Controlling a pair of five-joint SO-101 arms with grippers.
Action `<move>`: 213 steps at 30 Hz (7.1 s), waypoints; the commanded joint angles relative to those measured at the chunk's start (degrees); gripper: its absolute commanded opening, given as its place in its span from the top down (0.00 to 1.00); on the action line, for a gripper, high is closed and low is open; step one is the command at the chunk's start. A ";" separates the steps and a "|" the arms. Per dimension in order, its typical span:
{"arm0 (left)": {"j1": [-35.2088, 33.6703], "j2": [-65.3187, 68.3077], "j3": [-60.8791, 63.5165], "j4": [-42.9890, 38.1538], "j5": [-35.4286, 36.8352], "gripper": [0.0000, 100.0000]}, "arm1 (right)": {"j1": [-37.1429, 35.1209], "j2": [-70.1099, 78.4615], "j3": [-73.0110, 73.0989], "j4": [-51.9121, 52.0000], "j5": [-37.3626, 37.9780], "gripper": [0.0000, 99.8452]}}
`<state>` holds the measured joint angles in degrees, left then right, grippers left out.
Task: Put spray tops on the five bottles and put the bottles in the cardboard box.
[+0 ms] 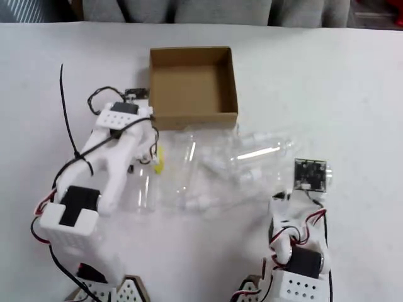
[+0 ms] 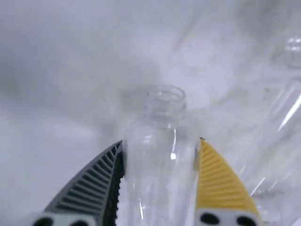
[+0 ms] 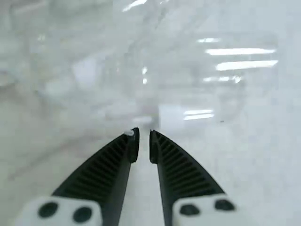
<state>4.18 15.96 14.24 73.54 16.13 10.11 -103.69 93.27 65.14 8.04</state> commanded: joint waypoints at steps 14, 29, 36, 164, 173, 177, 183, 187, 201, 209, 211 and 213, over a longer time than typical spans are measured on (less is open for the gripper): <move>-7.08 -15.69 9.76 -11.25 -8.18 0.98 | -14.55 5.67 -18.29 -2.68 26.20 0.98; -9.71 -16.57 10.11 -13.98 -8.53 0.97 | -46.46 58.51 -50.20 18.77 34.46 0.98; -11.21 -16.75 10.11 -14.86 -8.53 0.97 | -50.51 70.81 -50.11 16.75 43.08 0.98; 24.40 -117.23 63.56 -36.40 -14.95 0.98 | -44.79 66.24 -110.15 -8.48 -23.03 0.98; 24.40 -117.05 63.56 -36.57 -14.95 0.98 | -44.79 65.45 -109.98 -5.14 -23.38 0.98; 24.40 -117.05 63.56 -36.48 -14.95 0.98 | -44.79 65.45 -109.98 -4.09 -23.56 0.98; 24.40 -117.23 63.56 -36.57 -14.95 0.98 | -44.79 65.36 -104.79 -4.09 -23.65 0.98; 24.40 -117.23 63.56 -36.57 -14.95 0.98 | -44.88 65.36 -103.30 -4.18 -23.65 0.98; 24.40 -117.23 63.56 -36.66 -14.68 0.98 | -52.62 59.30 -88.62 -0.48 -23.12 0.83; 24.40 -117.23 63.65 -36.66 -14.68 0.98 | -52.44 54.81 -85.80 -1.27 -23.03 0.79; 24.40 -117.23 63.65 -36.66 -14.68 0.98 | -52.26 53.49 -85.80 -1.80 -23.03 0.80; 24.40 -117.23 63.65 -36.66 -14.68 0.98 | -52.26 51.91 -85.80 -1.80 -23.03 0.83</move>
<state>28.26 -100.70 78.42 38.73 1.63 -42.20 -48.75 7.91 64.53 -15.08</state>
